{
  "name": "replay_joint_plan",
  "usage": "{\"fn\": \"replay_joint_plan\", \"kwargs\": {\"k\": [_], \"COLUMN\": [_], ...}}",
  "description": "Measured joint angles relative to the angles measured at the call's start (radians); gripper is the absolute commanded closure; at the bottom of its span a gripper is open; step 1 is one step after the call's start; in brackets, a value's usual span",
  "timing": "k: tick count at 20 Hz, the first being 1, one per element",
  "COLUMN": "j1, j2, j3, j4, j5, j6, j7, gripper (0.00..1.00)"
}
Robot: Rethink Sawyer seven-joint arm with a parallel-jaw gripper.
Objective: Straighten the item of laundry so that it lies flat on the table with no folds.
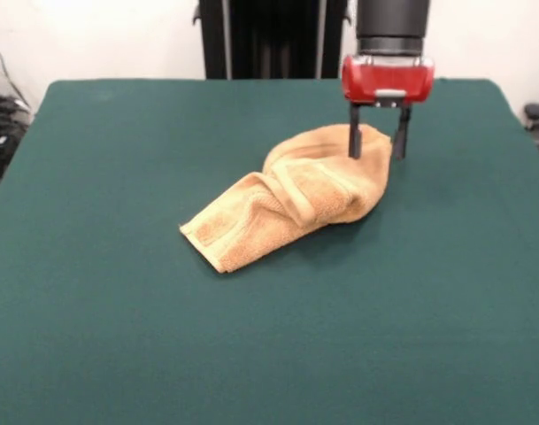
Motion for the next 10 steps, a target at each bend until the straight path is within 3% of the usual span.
{"fn": "replay_joint_plan", "kwargs": {"k": [5, 10], "j1": [-0.216, -0.371], "j2": [0.067, 0.157], "j3": [0.152, 0.252], "j4": [-0.010, -0.019], "j5": [-0.099, -0.160], "j6": [-0.013, -0.014], "j7": [0.046, 0.050], "gripper": [0.00, 0.00]}}
